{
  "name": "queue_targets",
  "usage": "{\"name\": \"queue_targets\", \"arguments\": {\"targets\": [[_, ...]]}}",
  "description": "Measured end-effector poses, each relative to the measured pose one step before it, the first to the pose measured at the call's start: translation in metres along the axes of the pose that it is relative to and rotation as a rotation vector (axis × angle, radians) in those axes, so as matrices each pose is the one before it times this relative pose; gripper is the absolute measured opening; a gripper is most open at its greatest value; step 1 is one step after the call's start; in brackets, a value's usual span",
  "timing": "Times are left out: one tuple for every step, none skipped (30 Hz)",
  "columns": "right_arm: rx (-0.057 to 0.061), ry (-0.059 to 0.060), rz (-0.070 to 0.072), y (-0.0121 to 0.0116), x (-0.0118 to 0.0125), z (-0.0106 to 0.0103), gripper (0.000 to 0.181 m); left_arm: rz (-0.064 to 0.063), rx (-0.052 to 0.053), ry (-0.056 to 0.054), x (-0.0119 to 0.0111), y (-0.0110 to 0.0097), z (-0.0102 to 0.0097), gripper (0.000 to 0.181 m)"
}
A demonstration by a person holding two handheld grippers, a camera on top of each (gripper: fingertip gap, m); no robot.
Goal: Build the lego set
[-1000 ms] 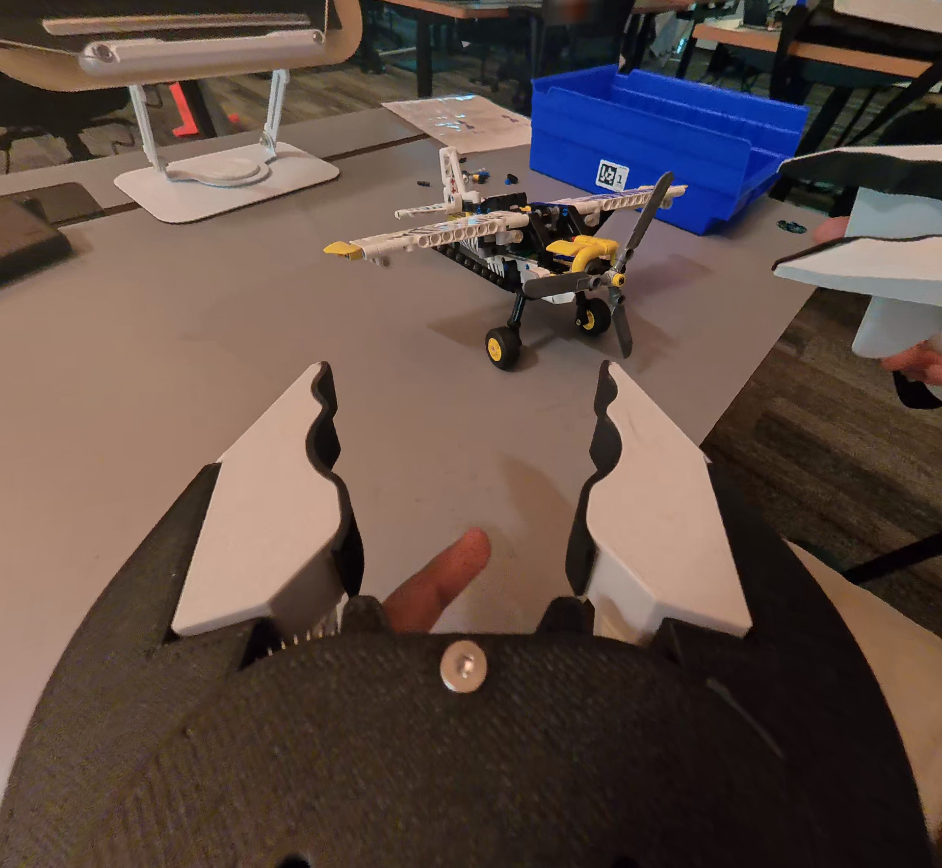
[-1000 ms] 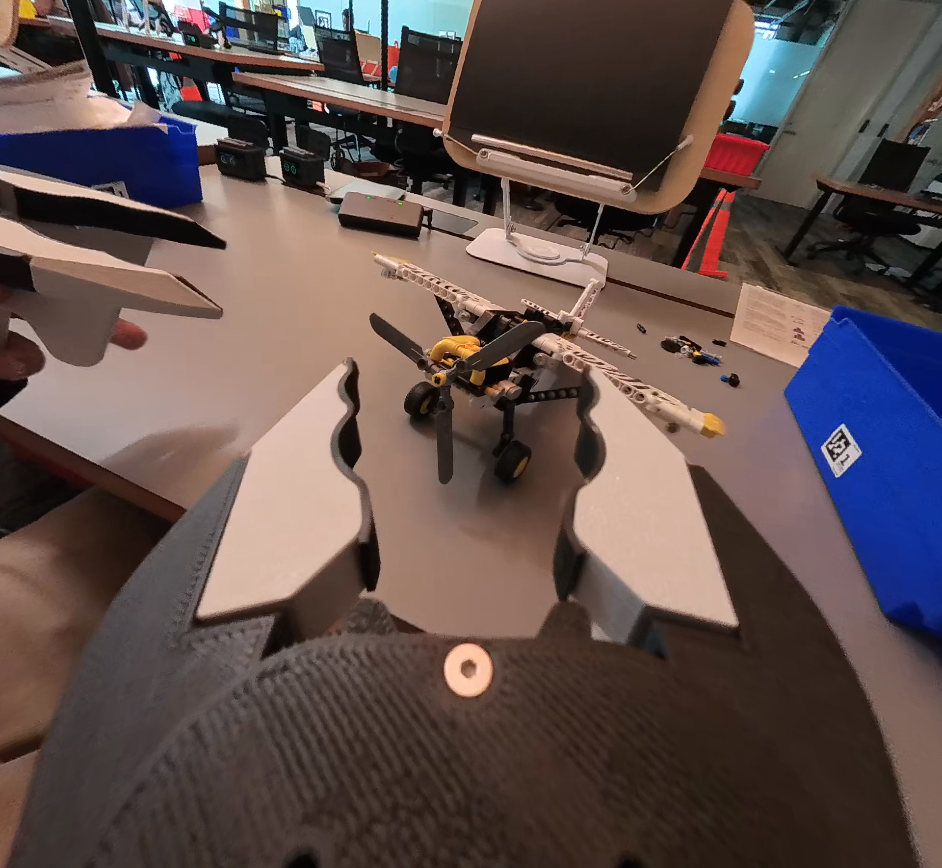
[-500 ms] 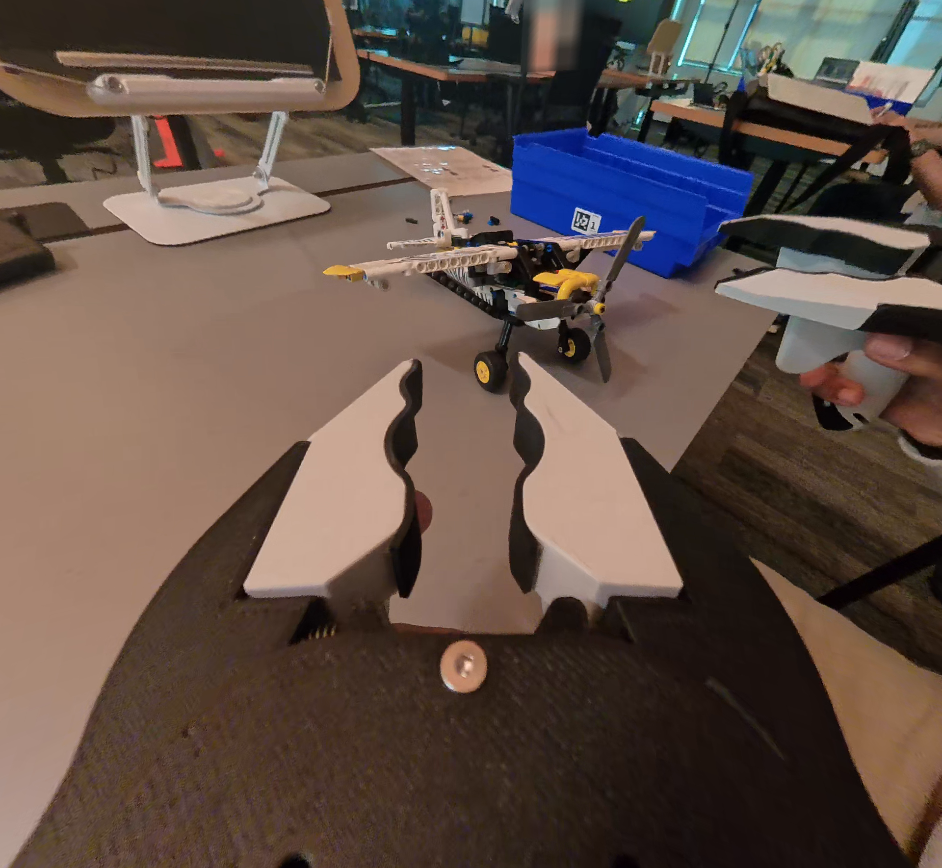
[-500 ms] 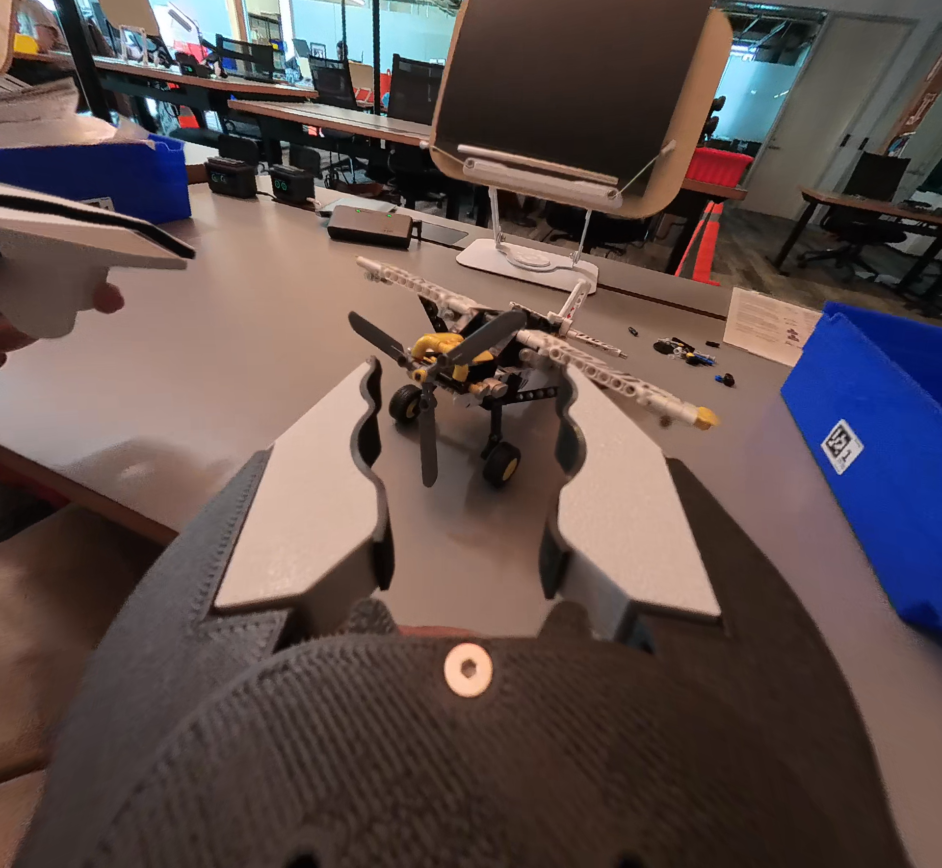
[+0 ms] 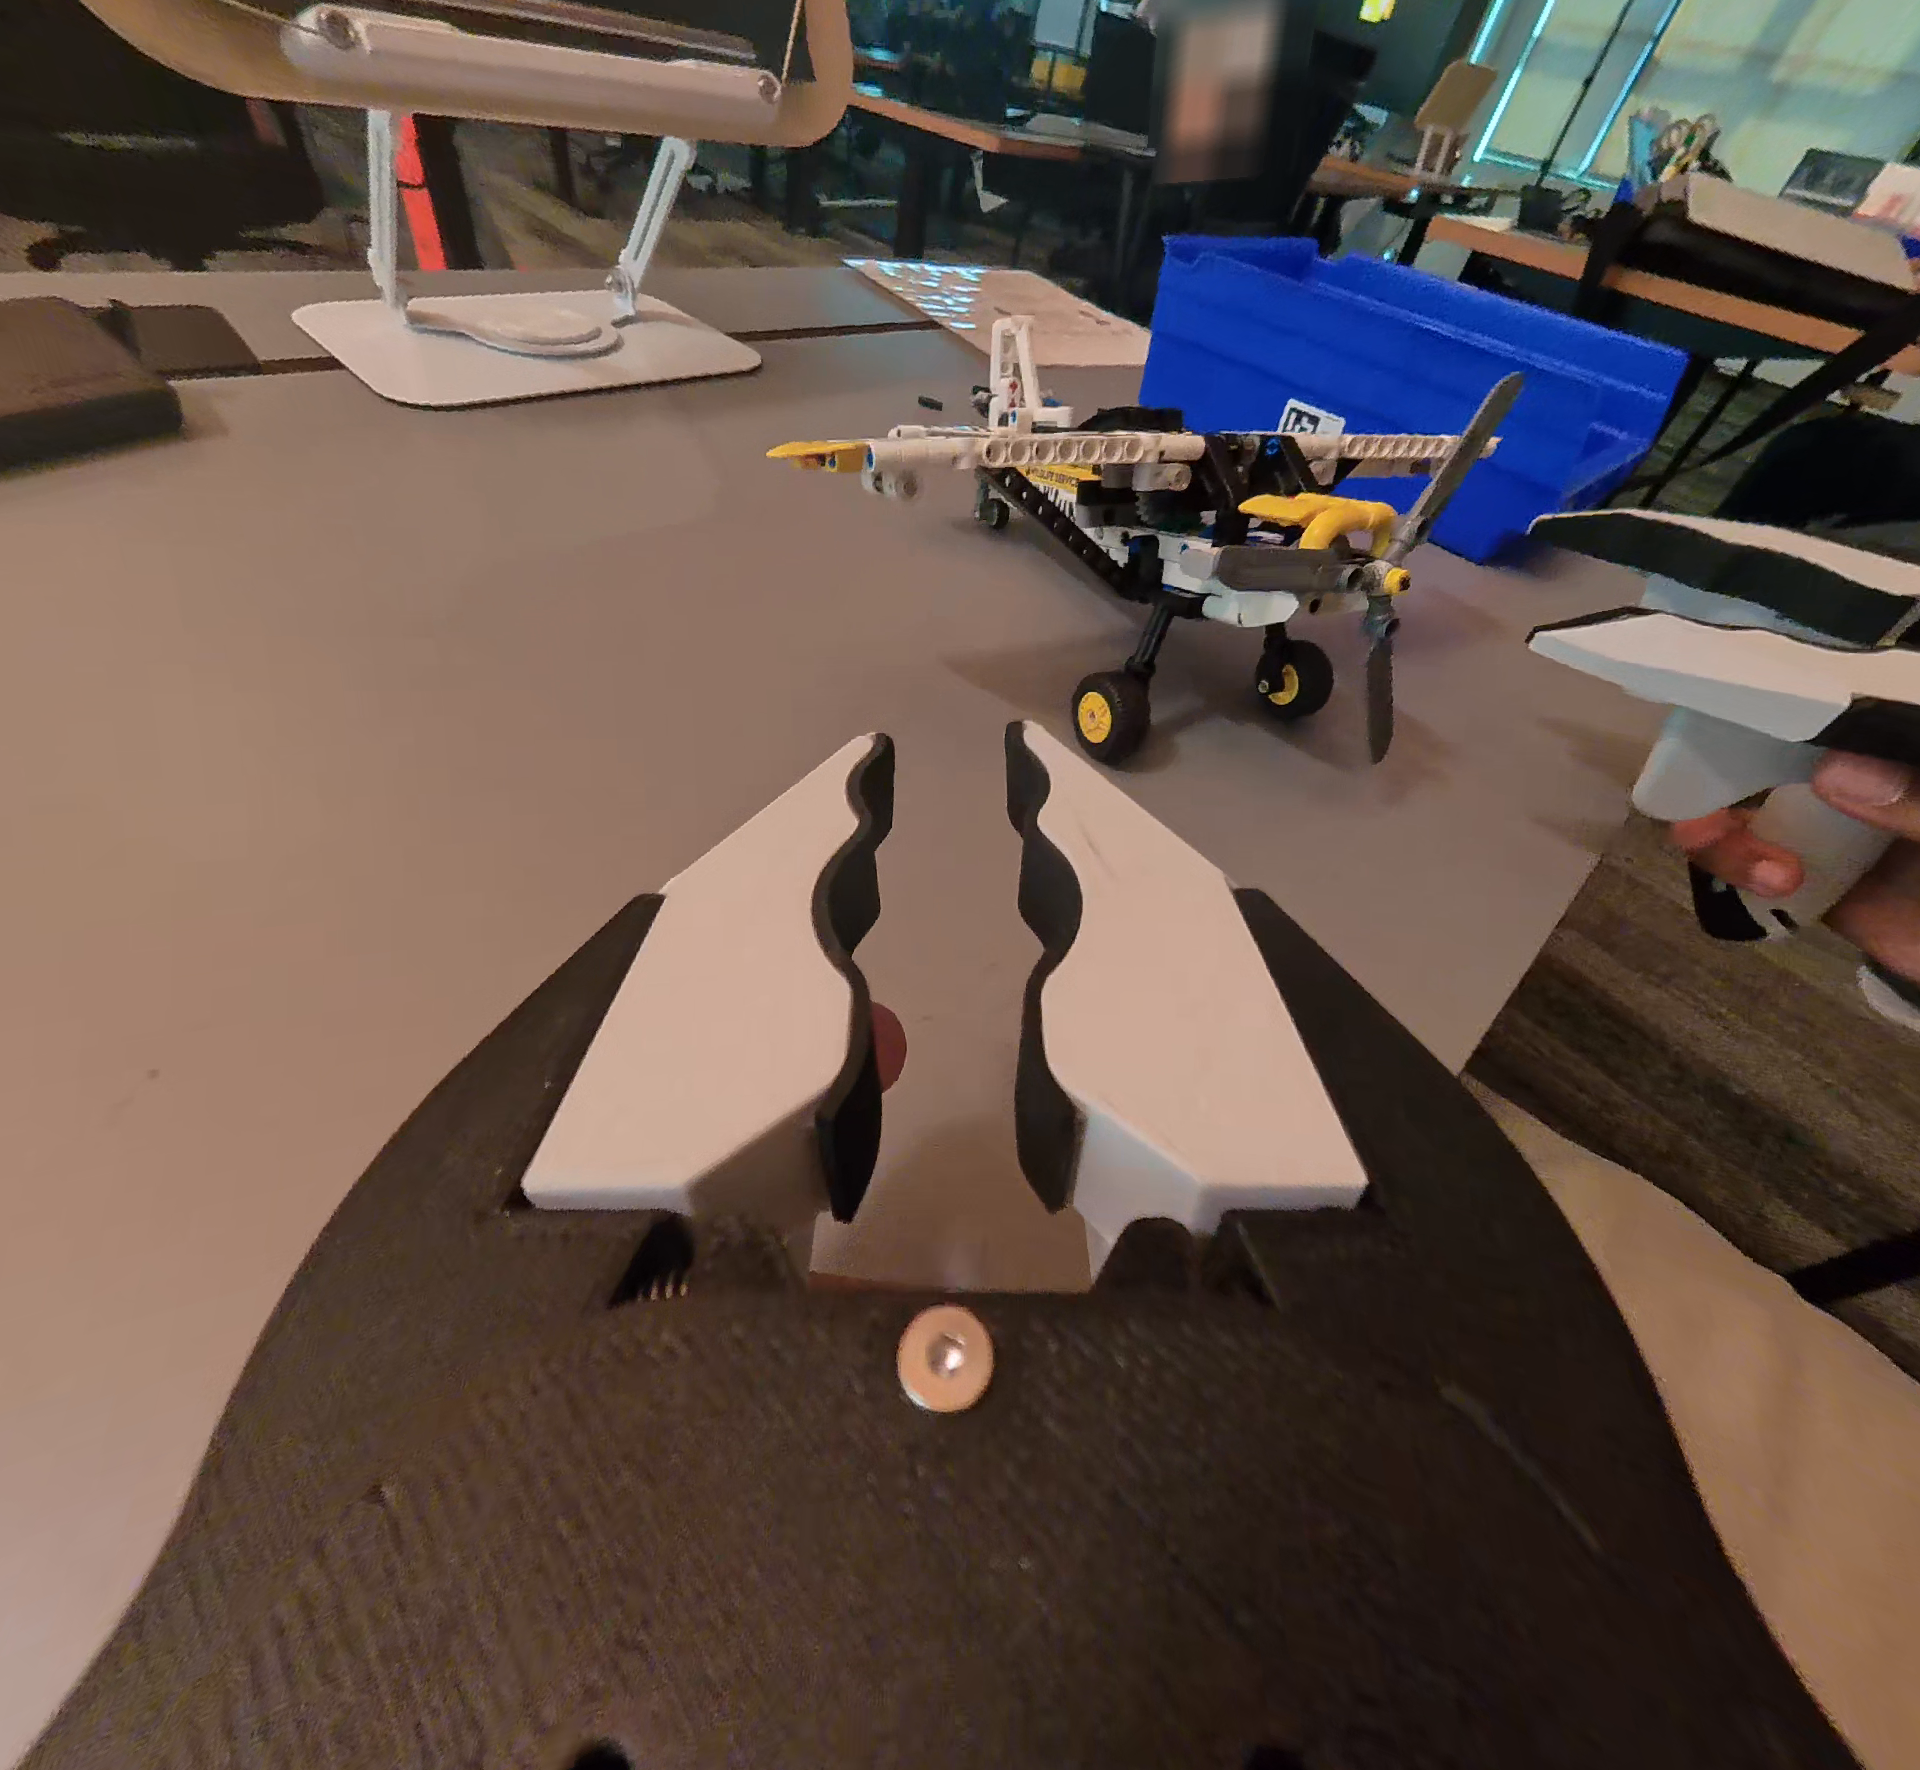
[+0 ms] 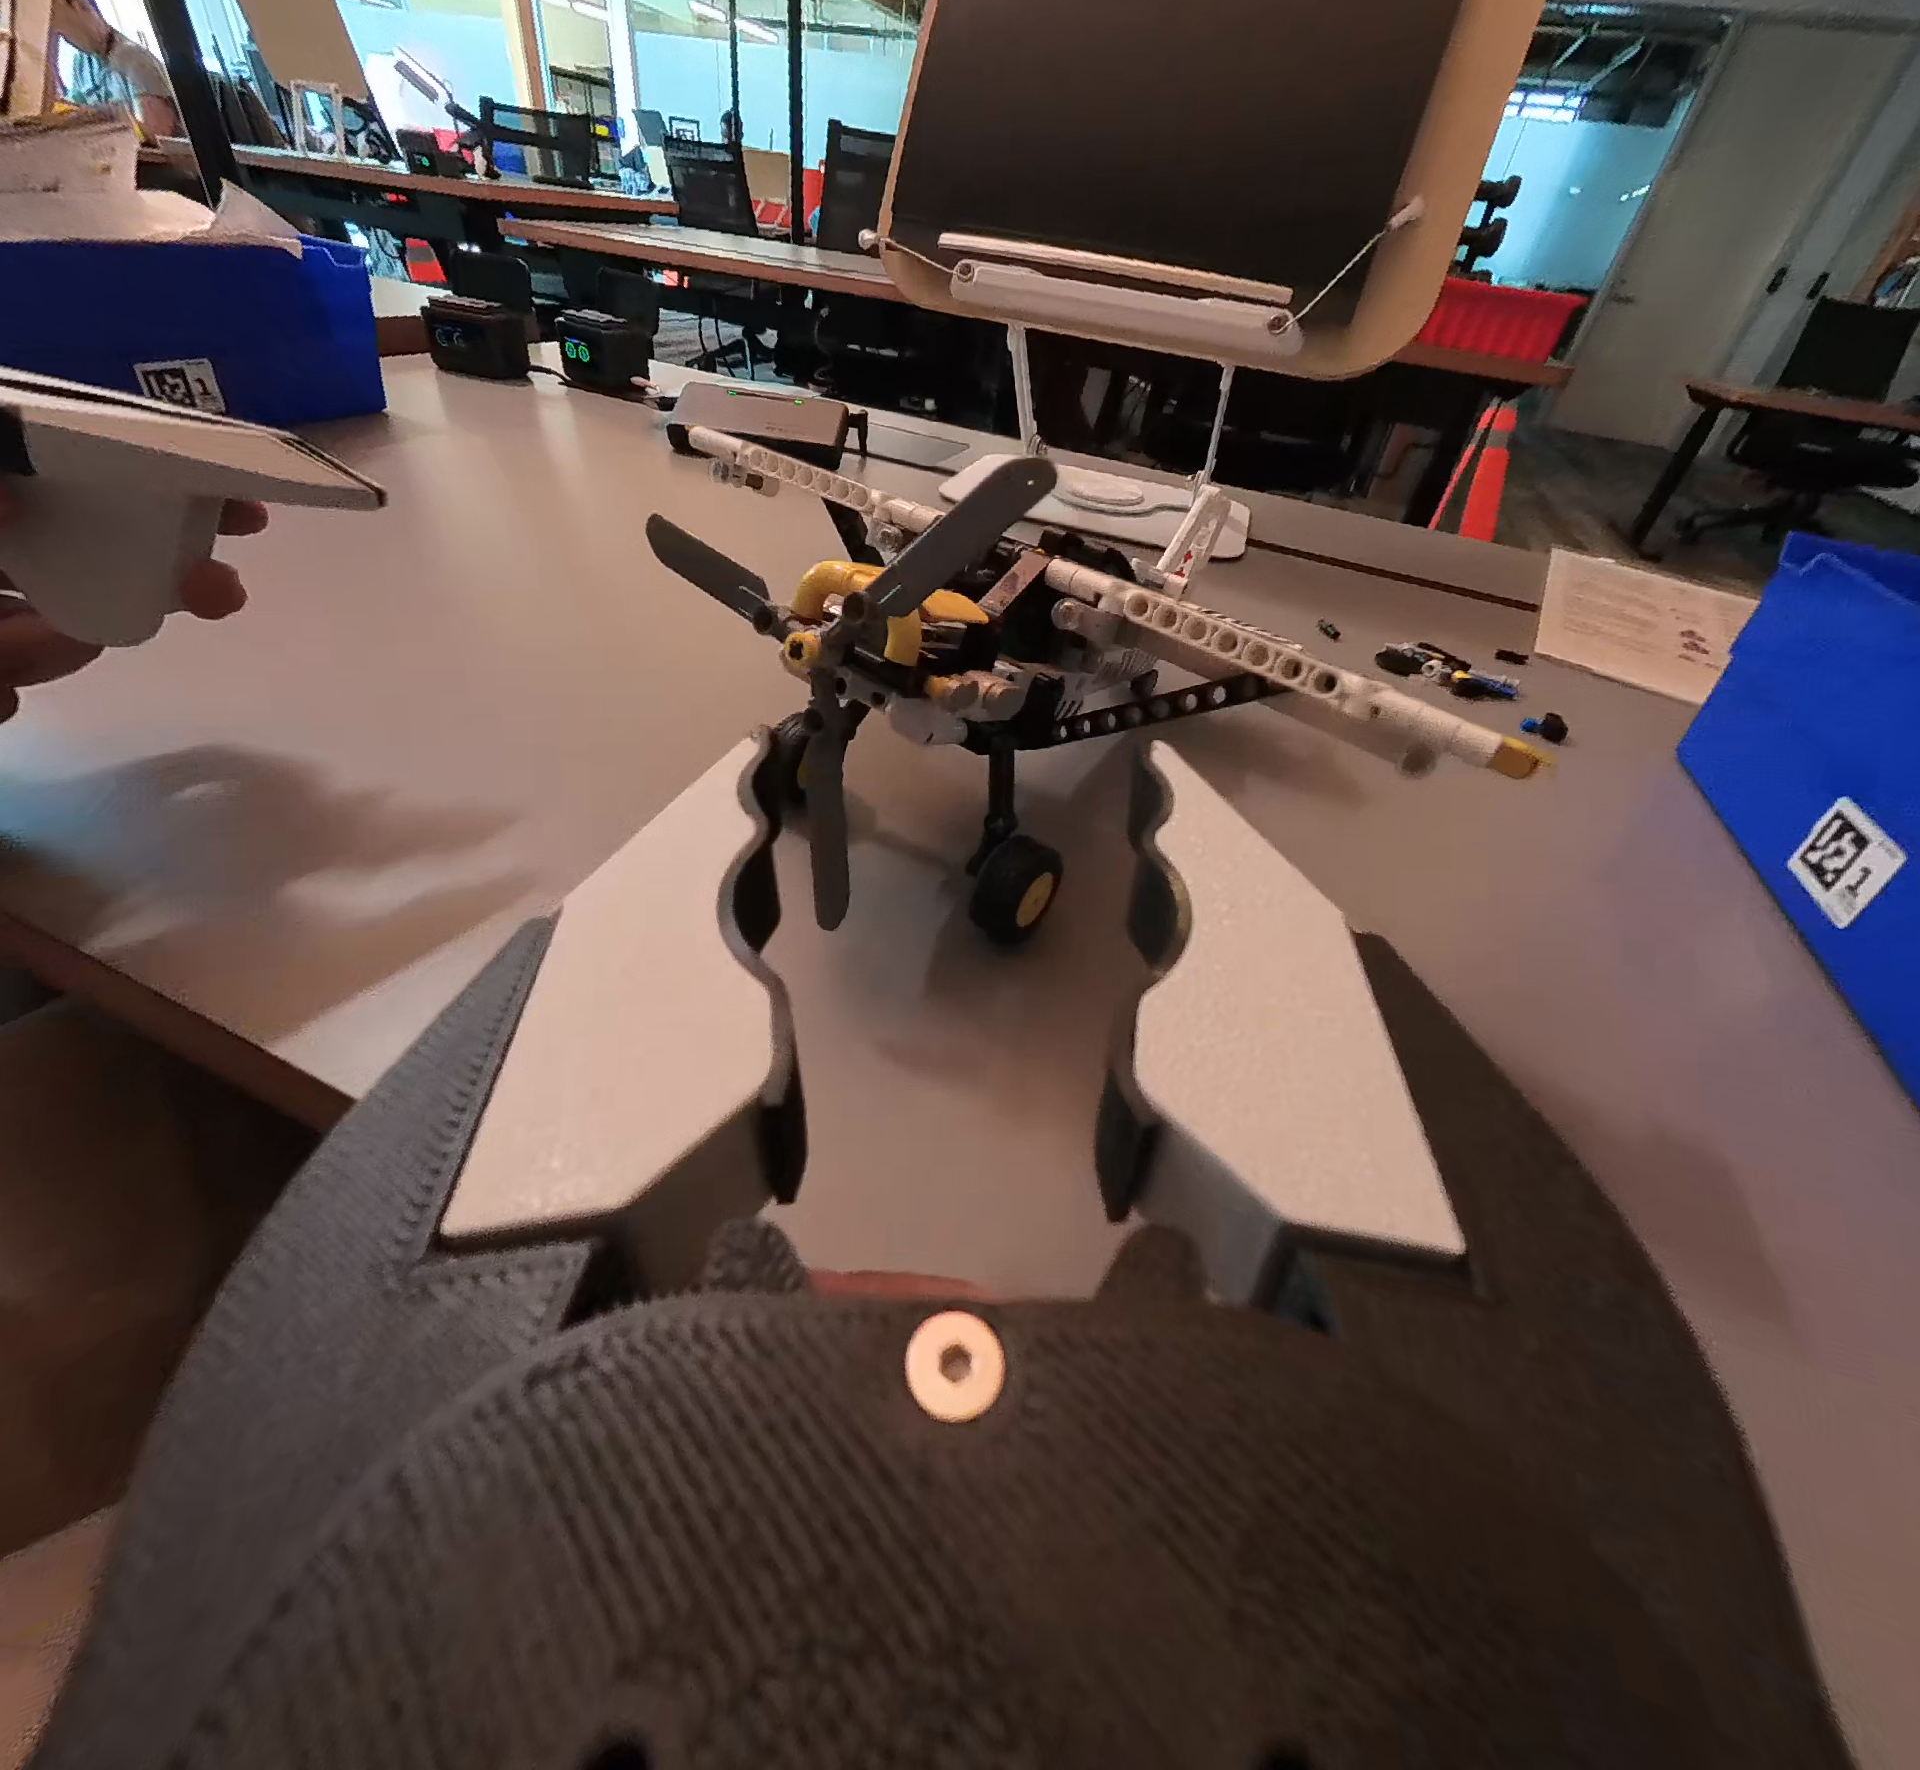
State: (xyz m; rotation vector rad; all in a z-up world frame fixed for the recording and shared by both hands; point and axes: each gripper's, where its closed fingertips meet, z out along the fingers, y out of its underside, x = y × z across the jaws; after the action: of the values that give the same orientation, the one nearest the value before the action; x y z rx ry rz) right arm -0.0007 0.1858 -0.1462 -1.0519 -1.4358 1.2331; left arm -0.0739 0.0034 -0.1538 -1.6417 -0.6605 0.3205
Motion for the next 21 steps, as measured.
{"name": "queue_targets", "arguments": {"targets": [[0.0022,0.0046,-0.0147,0.00036,0.0015,0.00021,0.065,0.0005,0.0031,0.006,0.00081,-0.00047,-0.00016,0.018],[0.001,0.0045,-0.0143,0.00012,0.0014,0.00012,0.065,0.0019,0.0041,-0.0023,-0.00042,-0.00067,-0.00024,0.019],[0.001,0.0047,-0.0102,0.00015,0.00137,0.00028,0.065,-0.0001,0.0017,-0.0047,-0.00096,-0.00024,-0.00015,0.019],[0.0003,0.0034,-0.0023,0.00012,0.00122,0.00053,0.065,-0.0022,-0.0003,-0.0002,-0.00062,-0.00001,0.00015,0.021],[-0.0003,-0.0019,0.006,0.00015,0.00027,0.00083,0.065,-0.0037,-0.002,0.0,-0.00065,0.00022,0.00051,0.022],[-0.0007,-0.0072,0.0147,-0.00009,-0.00091,0.00095,0.065,-0.0038,-0.0026,-0.0018,-0.00055,0.00017,0.00034,0.024],[0.0008,-0.0106,0.018,-0.00073,-0.00172,0.00065,0.065,-0.0045,-0.0036,-0.0012,0.00017,0.00002,-0.00043,0.026],[0.0037,-0.0082,0.0132,-0.00182,-0.00189,0.00028,0.065,-0.0043,-0.0002,0.0036,0.00172,-0.00114,-0.00174,0.029],[0.0045,-0.0029,0.0053,-0.00261,-0.0014,0.00019,0.065,0.0009,0.0063,0.0071,0.00264,-0.00265,-0.00277,0.031],[0.0046,-0.0016,-0.0007,-0.00279,-0.00151,0.00015,0.065,0.011,0.0106,0.003,0.00178,-0.0036,-0.00311,0.031],[0.0046,-0.0046,-0.0037,-0.00245,-0.0024,0.0,0.065,0.02,0.0096,-0.0056,-0.00018,-0.00397,-0.0026,0.032],[0.002,-0.0053,-0.0046,-0.00152,-0.00268,-0.00001,0.065,0.0204,0.0043,-0.0102,-0.00156,-0.00379,-0.00243,0.033],[-0.0012,-0.0031,-0.004,-0.00092,-0.00274,-0.00024,0.066,0.0101,0.0041,-0.0092,-0.00164,-0.00402,-0.00283,0.035],[-0.0006,-0.0029,-0.0037,-0.00141,-0.00293,-0.00087,0.066,-0.0037,0.0117,-0.0021,-0.00034,-0.00496,-0.00358,0.035],[0.0022,-0.0029,-0.005,-0.00233,-0.0031,-0.00122,0.066,-0.0122,0.018,0.0034,0.00106,-0.00557,-0.00399,0.036],[0.0031,-0.001,-0.0078,-0.00321,-0.00296,-0.00159,0.066,-0.0134,0.0168,0.0049,0.00169,-0.0052,-0.00372,0.036],[0.0018,0.0016,-0.0099,-0.00335,-0.00229,-0.0017,0.066,-0.0092,0.011,0.0041,0.00194,-0.00379,-0.00288,0.037],[-0.0005,0.0013,-0.0095,-0.00323,-0.00201,-0.00152,0.067,-0.0025,0.0055,0.0046,0.00217,-0.00246,-0.00206,0.039],[-0.0061,-0.0019,-0.0061,-0.00228,-0.00191,-0.00117,0.068,0.0024,0.0017,0.0048,0.00229,-0.00146,-0.00126,0.04],[-0.0182,-0.0044,-0.0006,-0.00037,-0.00148,-0.00058,0.07,0.002,-0.0018,0.0042,0.00229,-0.00084,-0.00068,0.043],[-0.0368,-0.0042,0.0057,0.00346,-0.00062,0.00039,0.071,-0.0034,-0.0034,0.004,0.0022,-0.00062,-0.00036,0.047]]}}
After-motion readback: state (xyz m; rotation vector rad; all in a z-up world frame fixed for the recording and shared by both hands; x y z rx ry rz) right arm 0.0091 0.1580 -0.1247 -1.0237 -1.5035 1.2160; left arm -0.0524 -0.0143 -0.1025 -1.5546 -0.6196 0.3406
